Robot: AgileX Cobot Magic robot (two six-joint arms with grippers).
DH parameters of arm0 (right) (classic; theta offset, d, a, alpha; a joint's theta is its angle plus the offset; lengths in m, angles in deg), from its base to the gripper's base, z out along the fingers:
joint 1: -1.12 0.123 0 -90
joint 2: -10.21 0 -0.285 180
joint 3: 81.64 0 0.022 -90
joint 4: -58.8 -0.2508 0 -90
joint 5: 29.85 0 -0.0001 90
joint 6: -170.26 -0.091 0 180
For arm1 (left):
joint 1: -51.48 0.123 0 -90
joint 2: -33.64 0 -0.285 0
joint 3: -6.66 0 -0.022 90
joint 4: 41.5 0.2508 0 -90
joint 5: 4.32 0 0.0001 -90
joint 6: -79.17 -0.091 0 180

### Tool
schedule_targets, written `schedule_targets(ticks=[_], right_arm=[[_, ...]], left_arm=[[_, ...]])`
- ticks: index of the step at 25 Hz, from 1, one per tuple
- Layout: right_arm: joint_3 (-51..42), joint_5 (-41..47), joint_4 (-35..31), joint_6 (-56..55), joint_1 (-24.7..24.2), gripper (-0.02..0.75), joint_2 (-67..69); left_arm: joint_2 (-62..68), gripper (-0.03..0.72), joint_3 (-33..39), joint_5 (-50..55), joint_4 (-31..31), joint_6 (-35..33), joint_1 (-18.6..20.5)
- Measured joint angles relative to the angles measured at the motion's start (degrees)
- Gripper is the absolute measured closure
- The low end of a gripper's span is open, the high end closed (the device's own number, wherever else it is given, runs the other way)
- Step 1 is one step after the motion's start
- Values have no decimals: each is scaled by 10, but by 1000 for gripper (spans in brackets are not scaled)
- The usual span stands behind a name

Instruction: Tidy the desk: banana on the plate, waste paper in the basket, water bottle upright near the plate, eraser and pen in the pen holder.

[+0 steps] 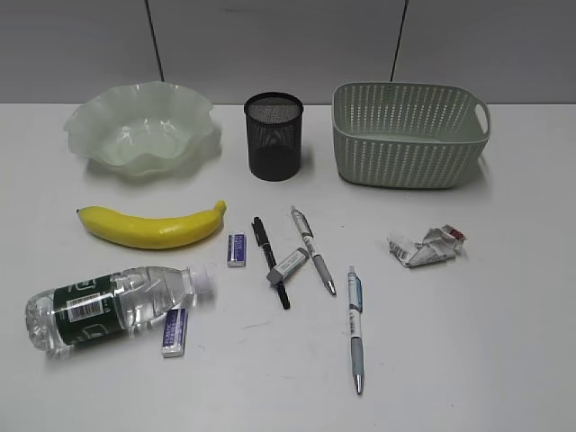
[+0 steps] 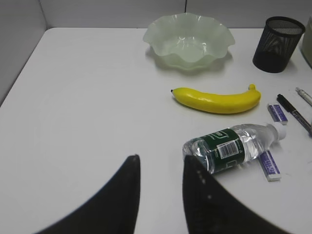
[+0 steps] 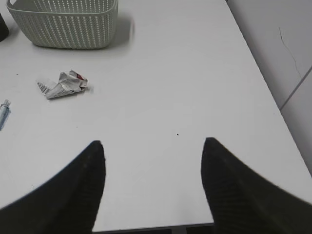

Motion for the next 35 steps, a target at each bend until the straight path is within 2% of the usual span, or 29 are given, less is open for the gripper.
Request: schedule_targets(ticks=[35], right_arm=[[0,0,0,0,0,244,0]], left_arm=[[1,461,-1,-2,-10,0,-3]])
